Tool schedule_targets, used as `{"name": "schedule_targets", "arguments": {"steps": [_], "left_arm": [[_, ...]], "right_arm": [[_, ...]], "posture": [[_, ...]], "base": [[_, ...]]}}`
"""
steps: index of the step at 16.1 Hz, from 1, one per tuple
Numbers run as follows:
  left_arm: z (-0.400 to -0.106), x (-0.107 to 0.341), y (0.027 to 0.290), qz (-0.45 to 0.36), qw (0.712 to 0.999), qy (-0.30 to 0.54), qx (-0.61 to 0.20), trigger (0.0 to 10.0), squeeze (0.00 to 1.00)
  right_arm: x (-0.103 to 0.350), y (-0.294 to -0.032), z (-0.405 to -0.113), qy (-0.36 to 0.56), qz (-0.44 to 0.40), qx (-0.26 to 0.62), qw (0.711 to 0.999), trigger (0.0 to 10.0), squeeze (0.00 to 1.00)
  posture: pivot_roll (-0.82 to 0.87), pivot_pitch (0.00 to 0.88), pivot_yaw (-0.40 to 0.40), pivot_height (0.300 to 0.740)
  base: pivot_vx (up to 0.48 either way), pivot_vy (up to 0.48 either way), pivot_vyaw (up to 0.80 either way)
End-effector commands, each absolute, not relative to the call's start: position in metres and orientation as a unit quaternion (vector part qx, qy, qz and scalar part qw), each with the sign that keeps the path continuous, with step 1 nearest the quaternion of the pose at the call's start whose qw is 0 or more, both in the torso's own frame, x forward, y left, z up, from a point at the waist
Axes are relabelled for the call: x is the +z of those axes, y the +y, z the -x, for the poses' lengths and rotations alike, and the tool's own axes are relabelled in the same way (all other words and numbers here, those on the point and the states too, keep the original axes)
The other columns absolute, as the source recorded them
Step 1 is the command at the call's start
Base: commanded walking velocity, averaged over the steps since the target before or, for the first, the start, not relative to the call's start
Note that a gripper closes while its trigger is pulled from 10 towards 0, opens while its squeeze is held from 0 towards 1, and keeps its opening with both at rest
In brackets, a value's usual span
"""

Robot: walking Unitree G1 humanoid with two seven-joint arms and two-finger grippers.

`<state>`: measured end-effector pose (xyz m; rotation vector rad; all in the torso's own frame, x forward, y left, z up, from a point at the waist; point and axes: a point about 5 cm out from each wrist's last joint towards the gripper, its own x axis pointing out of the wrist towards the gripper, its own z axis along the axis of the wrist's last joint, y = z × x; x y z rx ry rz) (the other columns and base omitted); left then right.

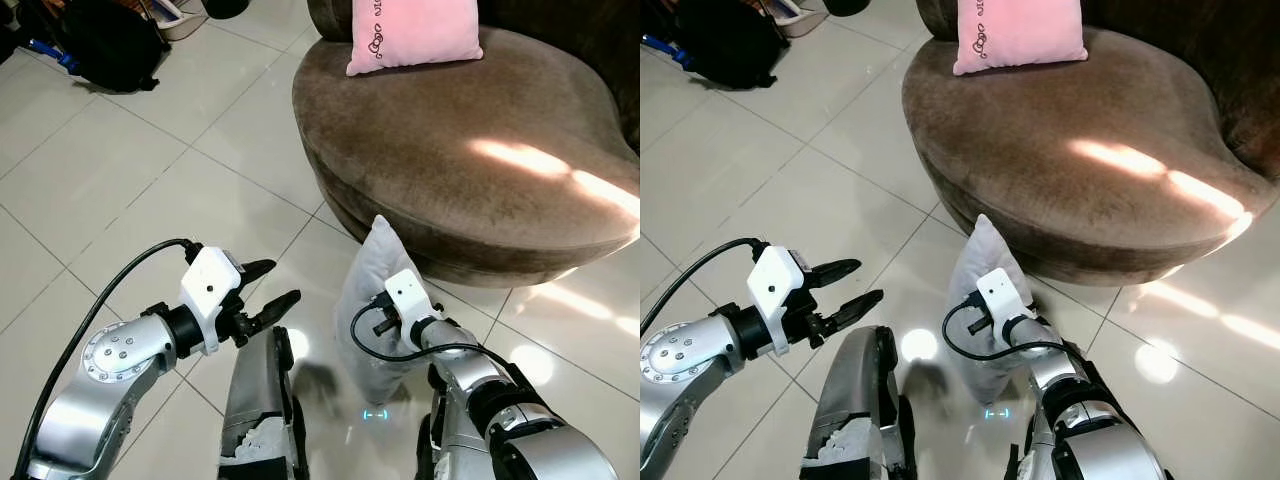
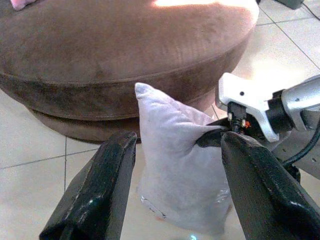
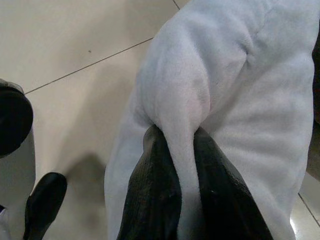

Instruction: Move the pillow to the sofa from floor

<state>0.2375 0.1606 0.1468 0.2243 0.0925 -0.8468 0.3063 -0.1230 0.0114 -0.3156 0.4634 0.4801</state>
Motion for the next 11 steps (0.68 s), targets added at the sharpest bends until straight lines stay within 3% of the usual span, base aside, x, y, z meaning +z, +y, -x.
{"name": "schedule_targets", "arguments": {"steps": [1, 7, 11], "left_arm": [[-0.239, 0.137, 0.162, -0.109, 0.908, 0.06, -0.399, 10.0, 0.0], [-0.256, 0.126, 0.171, -0.091, 0.938, 0.043, -0.331, 10.0, 0.0], [-0.256, 0.146, 0.145, -0.032, 0.948, -0.035, -0.314, 10.0, 0.0]], "right_arm": [[0.009, -0.115, -0.303, 0.226, 0.141, 0.254, 0.93, 0.0, 0.0], [0.041, -0.11, -0.31, 0.135, 0.06, 0.295, 0.944, 0.0, 0.0], [0.169, -0.131, -0.304, -0.083, -0.089, 0.251, 0.96, 0.0, 0.0]], "posture": [[0.21, 0.199, 0.115, 0.56], [0.06, 0.081, 0.07, 0.56], [-0.06, 0.007, 0.074, 0.56]], "base": [[0.0, 0.0, 0.0], [0.0, 0.0, 0.0], [0.0, 0.0, 0.0]]}}
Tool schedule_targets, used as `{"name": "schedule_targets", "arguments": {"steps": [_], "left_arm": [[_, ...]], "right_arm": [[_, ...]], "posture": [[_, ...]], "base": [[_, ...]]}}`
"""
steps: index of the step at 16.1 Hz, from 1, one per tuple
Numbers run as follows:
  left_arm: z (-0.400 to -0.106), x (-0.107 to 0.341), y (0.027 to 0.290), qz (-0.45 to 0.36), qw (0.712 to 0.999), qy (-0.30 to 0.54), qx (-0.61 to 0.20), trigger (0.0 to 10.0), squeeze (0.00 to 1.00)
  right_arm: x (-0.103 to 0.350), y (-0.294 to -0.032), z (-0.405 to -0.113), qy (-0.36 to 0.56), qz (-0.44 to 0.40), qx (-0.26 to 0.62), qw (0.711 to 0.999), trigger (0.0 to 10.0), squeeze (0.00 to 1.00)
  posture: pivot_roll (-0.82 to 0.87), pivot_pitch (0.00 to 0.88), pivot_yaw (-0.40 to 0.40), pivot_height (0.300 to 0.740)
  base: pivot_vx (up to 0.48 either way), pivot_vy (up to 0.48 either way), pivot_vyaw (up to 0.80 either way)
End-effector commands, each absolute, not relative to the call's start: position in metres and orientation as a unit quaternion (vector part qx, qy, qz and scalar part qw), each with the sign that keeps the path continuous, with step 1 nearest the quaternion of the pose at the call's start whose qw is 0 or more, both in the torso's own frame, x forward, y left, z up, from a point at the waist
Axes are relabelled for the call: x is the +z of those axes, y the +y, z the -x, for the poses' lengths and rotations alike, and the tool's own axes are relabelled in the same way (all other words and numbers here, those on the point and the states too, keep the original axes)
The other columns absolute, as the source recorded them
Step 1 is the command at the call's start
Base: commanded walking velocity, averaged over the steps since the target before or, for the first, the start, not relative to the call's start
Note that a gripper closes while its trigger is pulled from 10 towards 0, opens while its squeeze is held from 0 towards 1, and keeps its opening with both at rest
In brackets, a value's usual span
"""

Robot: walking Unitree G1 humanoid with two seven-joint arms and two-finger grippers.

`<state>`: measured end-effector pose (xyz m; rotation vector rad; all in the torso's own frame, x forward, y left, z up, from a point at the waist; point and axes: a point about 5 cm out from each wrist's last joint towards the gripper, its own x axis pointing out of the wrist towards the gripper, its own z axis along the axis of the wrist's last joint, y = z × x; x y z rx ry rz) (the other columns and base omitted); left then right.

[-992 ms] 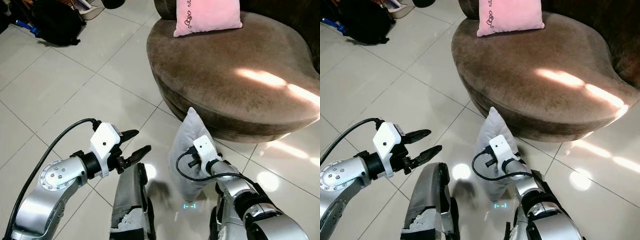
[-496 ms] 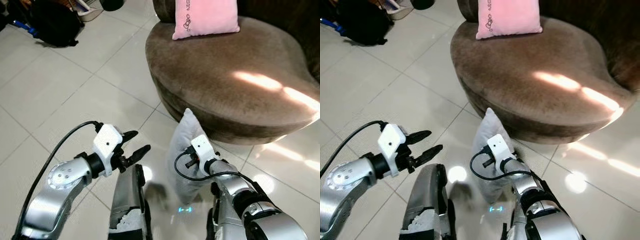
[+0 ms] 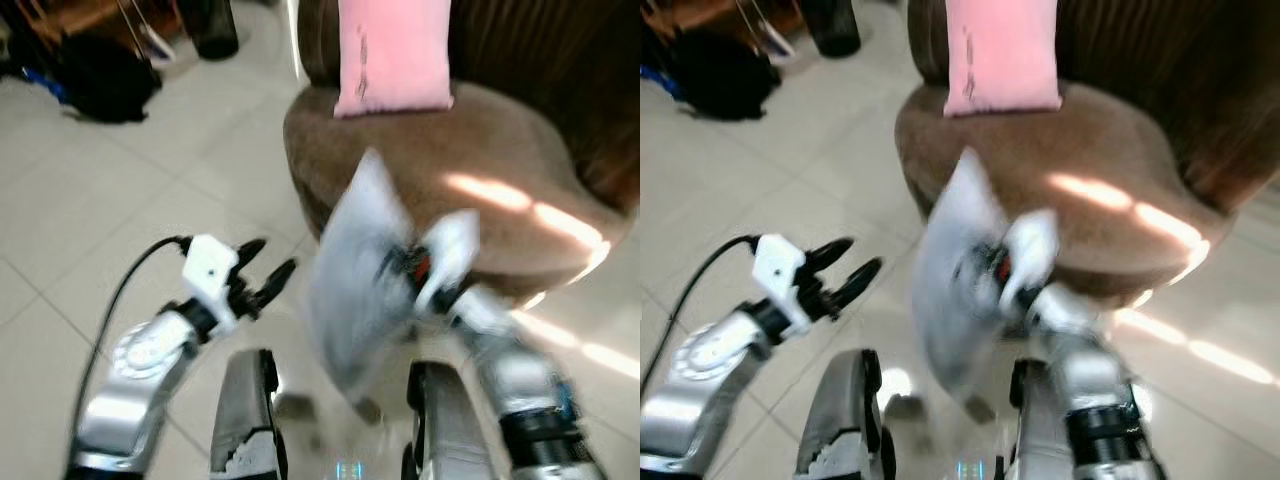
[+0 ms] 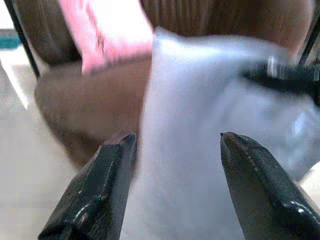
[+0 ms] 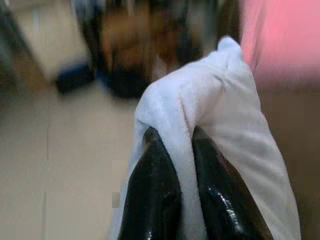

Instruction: Move the pillow to the sofa from floor

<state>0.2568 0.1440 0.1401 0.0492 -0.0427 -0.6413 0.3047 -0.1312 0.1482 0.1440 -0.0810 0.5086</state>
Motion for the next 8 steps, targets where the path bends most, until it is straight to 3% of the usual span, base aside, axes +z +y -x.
{"name": "schedule_targets", "arguments": {"steps": [1, 2, 8], "left_arm": [[-0.26, 0.15, 0.136, -0.027, 0.944, -0.047, -0.324, 10.0, 0.0], [-0.268, 0.157, 0.127, -0.027, 0.94, -0.065, -0.334, 10.0, 0.0], [-0.299, 0.172, 0.135, -0.063, 0.966, -0.081, -0.237, 10.0, 0.0]], "right_arm": [[0.185, -0.137, -0.305, -0.111, -0.092, 0.223, 0.964, 0.0, 0.0], [0.199, -0.148, -0.308, -0.135, -0.084, 0.153, 0.975, 10.0, 0.0], [0.205, -0.159, -0.302, -0.13, -0.102, 0.015, 0.986, 10.0, 0.0]], "posture": [[-0.07, 0.0, 0.076, 0.56], [-0.09, 0.0, 0.079, 0.56], [-0.08, 0.0, 0.061, 0.595]], "base": [[0.0, 0.0, 0.0], [0.0, 0.0, 0.0], [0.0, 0.0, 0.0]]}}
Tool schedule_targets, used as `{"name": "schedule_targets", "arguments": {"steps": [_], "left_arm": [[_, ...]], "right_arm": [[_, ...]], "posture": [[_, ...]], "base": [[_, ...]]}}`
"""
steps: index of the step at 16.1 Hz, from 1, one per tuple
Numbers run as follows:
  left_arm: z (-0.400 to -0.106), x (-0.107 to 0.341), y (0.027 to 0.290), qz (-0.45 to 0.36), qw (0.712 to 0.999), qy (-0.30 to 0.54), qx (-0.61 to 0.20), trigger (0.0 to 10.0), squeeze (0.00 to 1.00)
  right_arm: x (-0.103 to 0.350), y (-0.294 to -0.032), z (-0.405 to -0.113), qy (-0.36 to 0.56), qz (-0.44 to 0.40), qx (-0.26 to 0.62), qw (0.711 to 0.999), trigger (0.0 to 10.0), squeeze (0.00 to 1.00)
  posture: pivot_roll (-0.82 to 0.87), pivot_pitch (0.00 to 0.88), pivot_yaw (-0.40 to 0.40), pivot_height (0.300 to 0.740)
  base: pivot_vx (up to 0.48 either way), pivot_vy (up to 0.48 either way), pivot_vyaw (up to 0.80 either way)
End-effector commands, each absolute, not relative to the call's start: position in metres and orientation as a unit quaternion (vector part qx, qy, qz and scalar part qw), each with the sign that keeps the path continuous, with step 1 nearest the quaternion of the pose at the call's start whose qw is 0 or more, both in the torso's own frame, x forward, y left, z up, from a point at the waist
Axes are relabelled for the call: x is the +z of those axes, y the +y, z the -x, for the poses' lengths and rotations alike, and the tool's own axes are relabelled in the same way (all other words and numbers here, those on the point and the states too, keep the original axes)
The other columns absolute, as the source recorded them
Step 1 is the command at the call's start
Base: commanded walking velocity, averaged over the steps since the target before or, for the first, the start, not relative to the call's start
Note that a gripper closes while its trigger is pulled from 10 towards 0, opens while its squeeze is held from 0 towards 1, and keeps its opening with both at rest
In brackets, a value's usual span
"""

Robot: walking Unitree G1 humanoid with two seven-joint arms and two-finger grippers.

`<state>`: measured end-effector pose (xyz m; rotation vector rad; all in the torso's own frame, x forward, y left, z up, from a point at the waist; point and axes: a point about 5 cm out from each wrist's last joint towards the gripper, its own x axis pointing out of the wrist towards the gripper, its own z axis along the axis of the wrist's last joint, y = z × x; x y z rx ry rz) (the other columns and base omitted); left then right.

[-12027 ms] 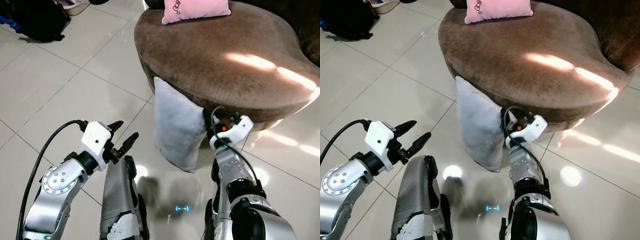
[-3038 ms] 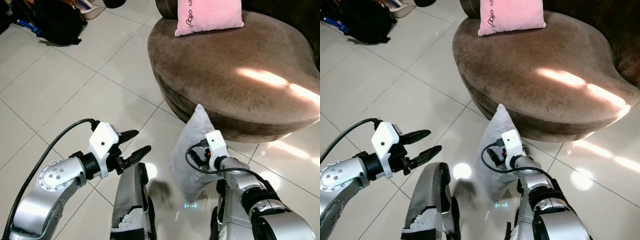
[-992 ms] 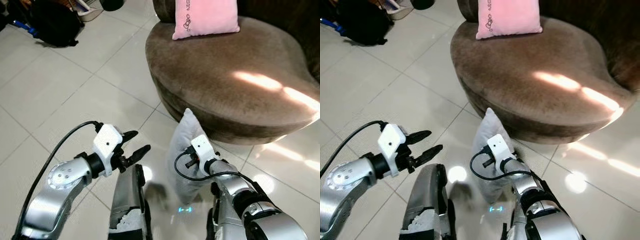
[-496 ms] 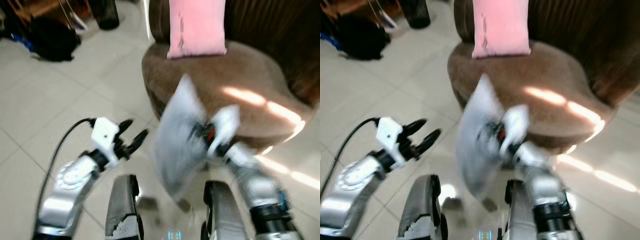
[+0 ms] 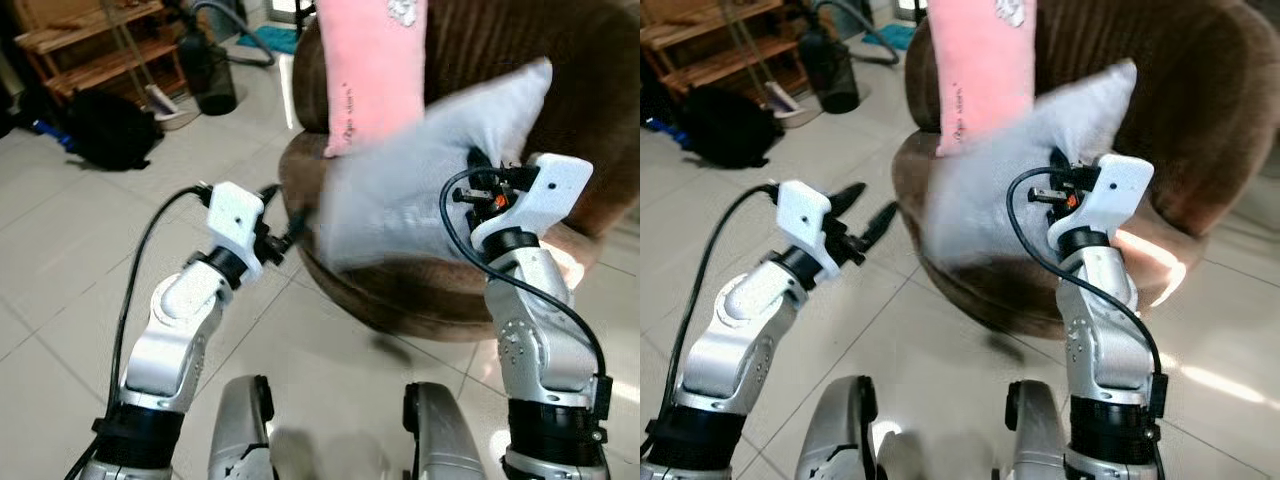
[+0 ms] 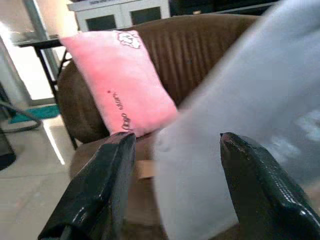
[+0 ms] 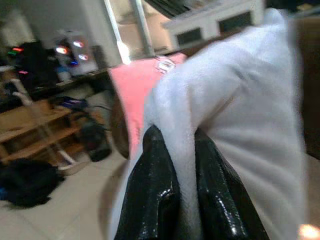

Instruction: Move the pillow to the sofa from floor

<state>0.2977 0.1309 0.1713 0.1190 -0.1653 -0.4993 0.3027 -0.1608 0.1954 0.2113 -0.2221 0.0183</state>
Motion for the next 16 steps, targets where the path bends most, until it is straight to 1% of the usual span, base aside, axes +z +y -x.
{"name": "schedule_targets", "arguments": {"steps": [1, 4, 6, 7, 8, 11, 14, 15, 16], "left_arm": [[-0.302, 0.171, 0.141, -0.073, 0.973, -0.074, -0.208, 10.0, 0.0], [-0.302, 0.16, 0.153, -0.089, 0.984, -0.054, -0.142, 10.0, 0.0], [-0.298, 0.153, 0.157, -0.088, 0.987, -0.037, -0.129, 10.0, 0.0], [-0.303, 0.149, 0.161, -0.095, 0.99, -0.02, -0.104, 10.0, 0.0], [-0.305, 0.149, 0.162, -0.094, 0.991, -0.021, -0.098, 10.0, 0.0], [-0.308, 0.156, 0.15, -0.097, 0.985, -0.038, -0.136, 10.0, 0.0], [-0.309, 0.163, 0.145, -0.082, 0.986, -0.054, -0.139, 10.0, 0.0], [-0.309, 0.17, 0.145, -0.076, 0.986, -0.067, -0.136, 10.0, 0.0], [-0.31, 0.173, 0.147, -0.075, 0.985, -0.074, -0.135, 10.0, 0.0]], "right_arm": [[0.203, -0.157, -0.303, -0.124, -0.11, 0.005, 0.986, 10.0, 0.0], [0.193, -0.153, -0.303, -0.096, -0.102, -0.003, 0.99, 10.0, 0.0], [0.189, -0.15, -0.303, -0.087, -0.109, -0.004, 0.99, 10.0, 0.0], [0.188, -0.149, -0.304, -0.086, -0.109, -0.008, 0.99, 10.0, 0.0], [0.191, -0.146, -0.305, -0.091, -0.11, -0.007, 0.99, 10.0, 0.0], [0.198, -0.144, -0.304, -0.103, -0.1, -0.004, 0.99, 10.0, 0.0], [0.204, -0.145, -0.305, -0.112, -0.094, -0.001, 0.989, 10.0, 0.0], [0.214, -0.146, -0.306, -0.124, -0.091, 0.007, 0.988, 10.0, 0.0], [0.222, -0.146, -0.307, -0.134, -0.088, 0.011, 0.987, 10.0, 0.0]], "posture": [[-0.06, 0.0, 0.044, 0.605], [-0.05, 0.0, 0.028, 0.635], [-0.04, 0.0, 0.03, 0.655], [-0.04, 0.0, 0.039, 0.665], [-0.05, 0.0, 0.046, 0.675], [-0.06, 0.0, 0.056, 0.705], [-0.06, 0.0, 0.053, 0.73], [-0.05, 0.0, 0.048, 0.74], [-0.05, 0.0, 0.048, 0.74]], "base": [[0.0, 0.0, 0.0], [0.0, 0.0, 0.0], [0.0, 0.0, 0.0], [0.0, 0.0, 0.0], [0.0, 0.0, 0.0], [0.0, 0.0, 0.0], [0.0, 0.0, 0.0], [0.0, 0.0, 0.0], [0.0, 0.0, 0.0]]}}
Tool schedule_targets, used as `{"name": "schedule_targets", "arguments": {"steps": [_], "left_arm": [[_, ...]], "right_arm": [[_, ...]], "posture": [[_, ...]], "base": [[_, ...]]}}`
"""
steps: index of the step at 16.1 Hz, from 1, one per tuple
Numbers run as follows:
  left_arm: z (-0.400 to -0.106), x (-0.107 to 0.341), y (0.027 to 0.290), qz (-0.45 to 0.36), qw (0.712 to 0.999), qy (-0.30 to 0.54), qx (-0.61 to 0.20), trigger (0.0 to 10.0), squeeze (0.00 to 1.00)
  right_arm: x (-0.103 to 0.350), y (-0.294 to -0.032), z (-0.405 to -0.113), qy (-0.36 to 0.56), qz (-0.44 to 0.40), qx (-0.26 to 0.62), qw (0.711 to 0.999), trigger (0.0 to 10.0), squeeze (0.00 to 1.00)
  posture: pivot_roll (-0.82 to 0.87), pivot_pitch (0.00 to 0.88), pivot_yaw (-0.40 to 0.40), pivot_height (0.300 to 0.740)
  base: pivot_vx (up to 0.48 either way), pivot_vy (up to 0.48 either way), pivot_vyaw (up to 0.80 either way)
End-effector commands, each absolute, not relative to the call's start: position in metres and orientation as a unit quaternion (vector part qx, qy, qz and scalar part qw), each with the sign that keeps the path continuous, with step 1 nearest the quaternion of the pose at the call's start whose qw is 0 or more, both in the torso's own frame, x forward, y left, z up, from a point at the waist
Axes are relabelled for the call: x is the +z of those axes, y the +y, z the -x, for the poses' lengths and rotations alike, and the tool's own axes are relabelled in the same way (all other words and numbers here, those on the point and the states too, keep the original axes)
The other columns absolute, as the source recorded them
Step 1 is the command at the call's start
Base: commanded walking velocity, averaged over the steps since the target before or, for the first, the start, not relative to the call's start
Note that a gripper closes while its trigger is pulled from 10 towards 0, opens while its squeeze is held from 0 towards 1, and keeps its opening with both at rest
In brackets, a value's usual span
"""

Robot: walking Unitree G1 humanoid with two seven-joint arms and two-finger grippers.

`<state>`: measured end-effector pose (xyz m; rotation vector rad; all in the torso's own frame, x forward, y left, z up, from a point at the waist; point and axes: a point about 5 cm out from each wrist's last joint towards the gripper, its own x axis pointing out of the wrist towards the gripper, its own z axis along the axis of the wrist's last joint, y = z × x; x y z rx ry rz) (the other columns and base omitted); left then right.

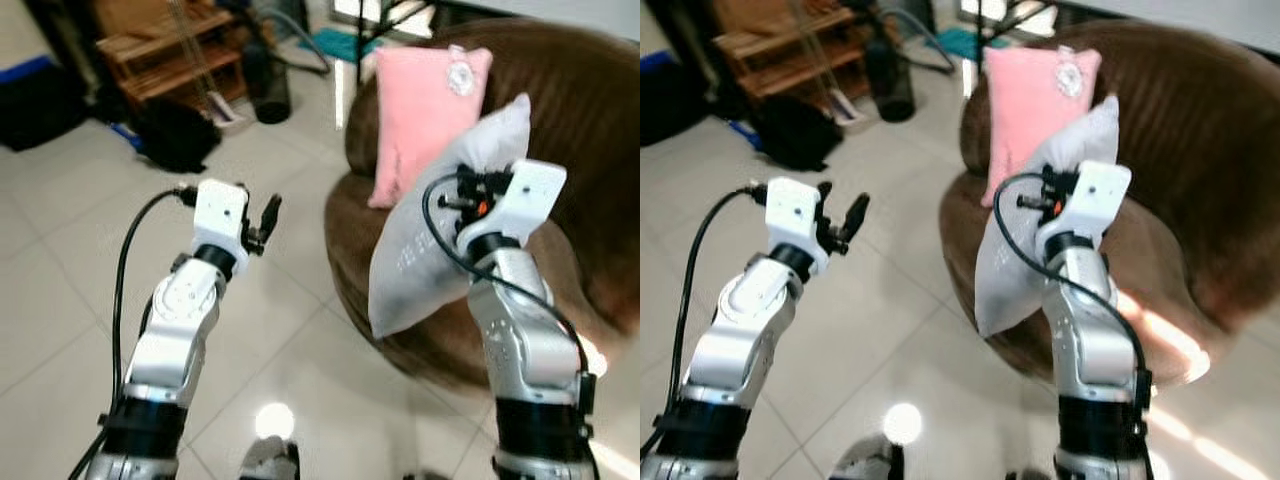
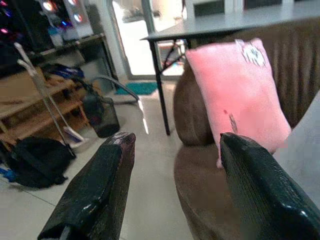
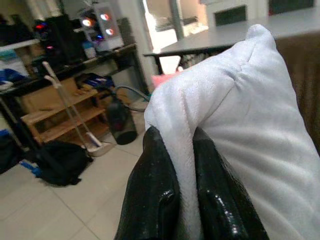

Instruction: Move the pillow to the sofa from floor

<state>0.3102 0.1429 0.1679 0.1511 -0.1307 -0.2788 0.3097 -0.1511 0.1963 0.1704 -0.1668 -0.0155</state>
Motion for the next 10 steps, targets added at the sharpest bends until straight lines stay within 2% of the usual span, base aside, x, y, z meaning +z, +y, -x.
{"name": "schedule_targets", "arguments": {"steps": [1, 4, 6, 8, 10], "left_arm": [[-0.31, 0.174, 0.147, -0.075, 0.985, -0.076, -0.136, 10.0, 0.0], [-0.309, 0.172, 0.147, -0.093, 0.983, -0.075, -0.141, 10.0, 0.0], [-0.308, 0.165, 0.144, -0.103, 0.982, -0.062, -0.143, 10.0, 0.0], [-0.309, 0.163, 0.145, -0.119, 0.981, -0.06, -0.141, 10.0, 0.0], [-0.309, 0.161, 0.143, -0.114, 0.98, -0.066, -0.151, 10.0, 0.0]], "right_arm": [[0.224, -0.146, -0.308, -0.138, -0.088, 0.013, 0.987, 10.0, 0.0], [0.228, -0.143, -0.31, -0.142, -0.077, 0.025, 0.987, 10.0, 0.0], [0.207, -0.146, -0.307, -0.106, -0.068, 0.004, 0.992, 10.0, 0.0], [0.189, -0.15, -0.305, -0.067, -0.02, -0.018, 0.997, 10.0, 0.0], [0.183, -0.148, -0.301, -0.059, -0.047, -0.002, 0.997, 10.0, 0.0]], "posture": [[-0.05, 0.0, 0.043, 0.74], [-0.05, 0.0, 0.047, 0.74], [-0.05, 0.0, 0.051, 0.74], [-0.05, 0.0, 0.055, 0.74], [-0.06, 0.0, 0.055, 0.74]], "base": [[0.0, 0.0, 0.0], [0.0, 0.0, 0.0], [0.0, 0.0, 0.0], [0.0, 0.0, 0.0], [0.0, 0.0, 0.0]]}}
